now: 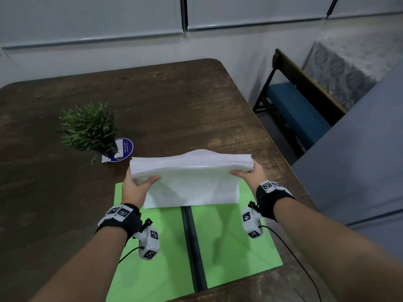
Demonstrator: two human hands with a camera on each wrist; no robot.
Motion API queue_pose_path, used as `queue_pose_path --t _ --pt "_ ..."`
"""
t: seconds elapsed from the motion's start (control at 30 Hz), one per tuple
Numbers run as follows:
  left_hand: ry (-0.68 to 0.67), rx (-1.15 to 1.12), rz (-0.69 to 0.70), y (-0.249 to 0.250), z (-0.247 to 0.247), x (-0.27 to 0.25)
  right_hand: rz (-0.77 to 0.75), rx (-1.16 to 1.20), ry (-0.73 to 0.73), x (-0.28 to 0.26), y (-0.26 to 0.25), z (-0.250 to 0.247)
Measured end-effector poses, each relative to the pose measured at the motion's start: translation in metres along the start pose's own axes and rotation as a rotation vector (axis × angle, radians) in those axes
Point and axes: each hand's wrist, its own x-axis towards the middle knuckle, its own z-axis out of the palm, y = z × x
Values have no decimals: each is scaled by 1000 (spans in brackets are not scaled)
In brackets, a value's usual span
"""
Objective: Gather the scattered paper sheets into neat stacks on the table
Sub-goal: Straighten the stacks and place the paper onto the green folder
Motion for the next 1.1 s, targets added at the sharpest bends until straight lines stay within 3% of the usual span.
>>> queue_pose_path --t 0.37,0.6,0.73,0.9,1.1 --pt "61 122 35 31 12 9 -84 -135 78 -6 -26 0" --pt "145 106 156 62 24 -26 -119 75 150 -22 -37 5" --pt "102 53 221 57 31 -45 -113 152 158 -30 -38 7" --pt "-8 75 90 21 15 -57 2 83 84 -44 -16 -2" --pt "-60 48 9 8 3 -41 43 144 136 -37 -8 -3"
